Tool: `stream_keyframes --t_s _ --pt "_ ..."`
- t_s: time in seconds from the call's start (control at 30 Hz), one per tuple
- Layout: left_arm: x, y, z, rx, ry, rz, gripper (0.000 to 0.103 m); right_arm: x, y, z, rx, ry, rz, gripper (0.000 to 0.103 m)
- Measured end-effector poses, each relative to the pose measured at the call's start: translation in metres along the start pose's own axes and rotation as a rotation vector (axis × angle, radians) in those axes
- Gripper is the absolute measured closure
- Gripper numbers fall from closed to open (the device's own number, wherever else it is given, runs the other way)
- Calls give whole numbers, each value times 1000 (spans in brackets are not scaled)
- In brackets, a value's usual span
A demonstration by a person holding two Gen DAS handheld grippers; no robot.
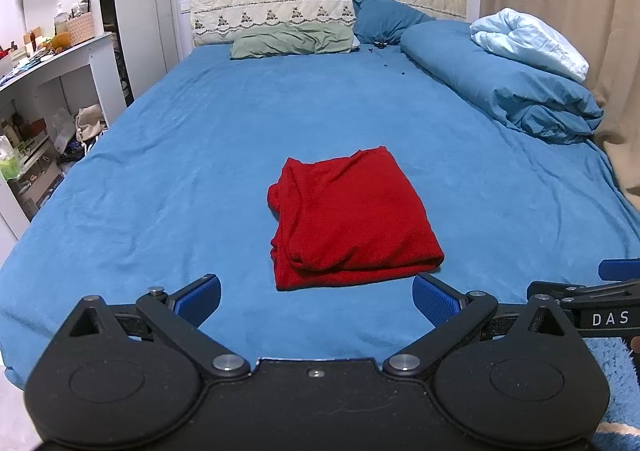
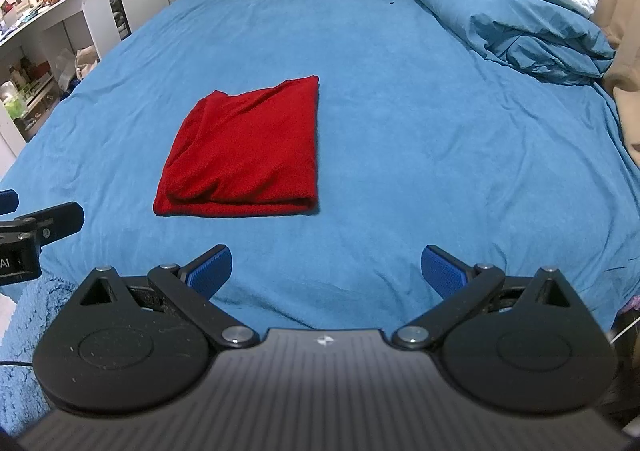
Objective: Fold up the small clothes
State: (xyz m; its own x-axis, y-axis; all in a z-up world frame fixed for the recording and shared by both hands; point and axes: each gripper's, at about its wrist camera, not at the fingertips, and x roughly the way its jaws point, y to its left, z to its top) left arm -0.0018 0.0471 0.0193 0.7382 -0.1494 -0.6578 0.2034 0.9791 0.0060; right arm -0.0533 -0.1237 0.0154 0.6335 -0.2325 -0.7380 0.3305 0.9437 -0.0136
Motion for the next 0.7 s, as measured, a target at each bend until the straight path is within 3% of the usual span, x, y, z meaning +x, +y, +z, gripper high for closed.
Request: stream_keyframes --t_s 0.7 --pt "2 -3 0 10 3 15 0 0 1 -1 -2 2 0 0"
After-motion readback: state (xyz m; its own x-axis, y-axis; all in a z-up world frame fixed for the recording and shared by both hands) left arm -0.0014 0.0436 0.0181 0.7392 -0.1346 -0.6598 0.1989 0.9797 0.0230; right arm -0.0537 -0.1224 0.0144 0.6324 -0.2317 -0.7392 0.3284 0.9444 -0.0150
